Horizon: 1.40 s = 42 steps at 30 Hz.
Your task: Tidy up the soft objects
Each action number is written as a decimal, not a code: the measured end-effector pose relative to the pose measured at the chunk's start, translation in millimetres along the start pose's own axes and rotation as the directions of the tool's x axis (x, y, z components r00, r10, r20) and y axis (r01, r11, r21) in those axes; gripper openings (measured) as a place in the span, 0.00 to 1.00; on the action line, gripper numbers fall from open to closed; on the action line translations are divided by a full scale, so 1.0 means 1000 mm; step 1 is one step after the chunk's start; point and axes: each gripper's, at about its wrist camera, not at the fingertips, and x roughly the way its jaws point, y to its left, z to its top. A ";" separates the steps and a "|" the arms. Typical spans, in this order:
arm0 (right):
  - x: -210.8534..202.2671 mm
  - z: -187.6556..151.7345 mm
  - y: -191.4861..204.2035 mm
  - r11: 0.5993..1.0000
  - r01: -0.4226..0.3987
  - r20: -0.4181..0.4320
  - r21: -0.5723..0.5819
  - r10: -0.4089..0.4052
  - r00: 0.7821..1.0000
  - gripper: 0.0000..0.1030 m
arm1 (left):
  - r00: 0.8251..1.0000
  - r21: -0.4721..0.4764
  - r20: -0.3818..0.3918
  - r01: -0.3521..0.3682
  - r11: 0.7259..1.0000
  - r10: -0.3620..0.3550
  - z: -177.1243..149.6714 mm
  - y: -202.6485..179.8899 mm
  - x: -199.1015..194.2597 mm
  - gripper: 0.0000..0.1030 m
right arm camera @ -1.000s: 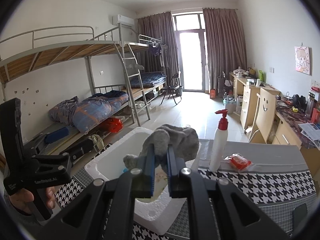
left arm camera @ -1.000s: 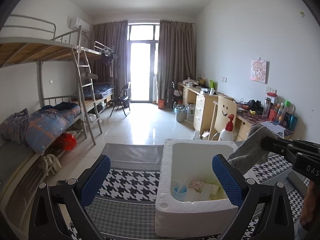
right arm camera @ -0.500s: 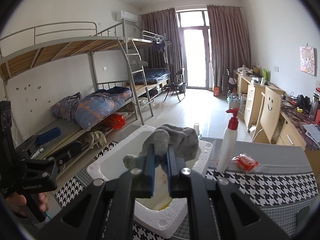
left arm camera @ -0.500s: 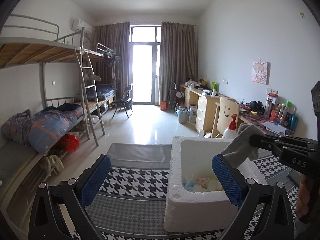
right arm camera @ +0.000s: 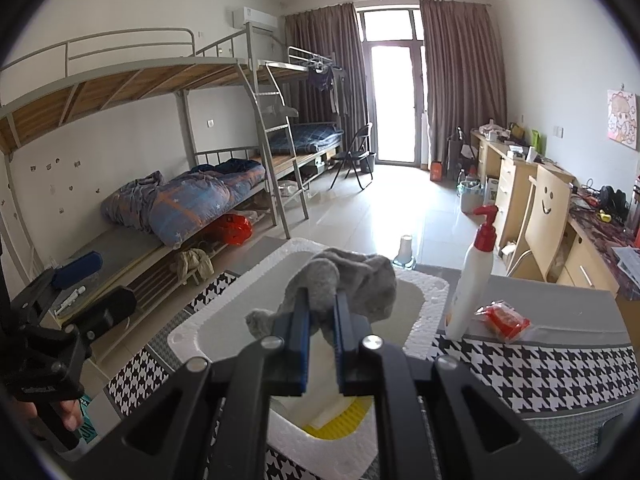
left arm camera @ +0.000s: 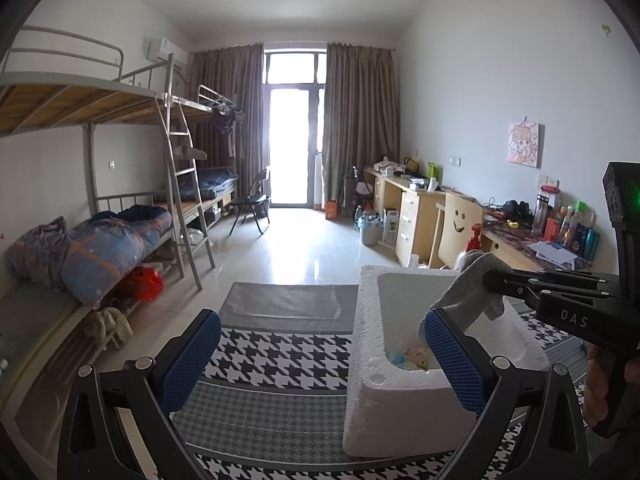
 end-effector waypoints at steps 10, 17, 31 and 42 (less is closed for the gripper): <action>0.018 0.000 0.002 1.000 0.011 -0.038 0.004 -0.011 0.999 0.13 | 1.000 -0.018 -0.014 -0.027 0.999 0.027 -0.004 0.010 0.001 0.99; 0.031 -0.003 0.001 0.999 0.031 -0.088 0.016 -0.029 0.996 0.33 | 0.999 -0.021 -0.023 -0.030 0.999 0.030 -0.006 0.012 0.003 0.99; 0.005 -0.008 0.000 1.000 0.019 -0.043 0.015 -0.019 0.999 0.79 | 1.000 -0.013 -0.019 -0.010 1.000 0.010 -0.007 0.003 -0.002 0.99; -0.025 -0.012 -0.002 0.999 0.052 0.004 0.009 -0.052 0.999 0.79 | 1.000 0.008 -0.003 0.026 1.000 -0.026 -0.005 -0.014 -0.015 0.99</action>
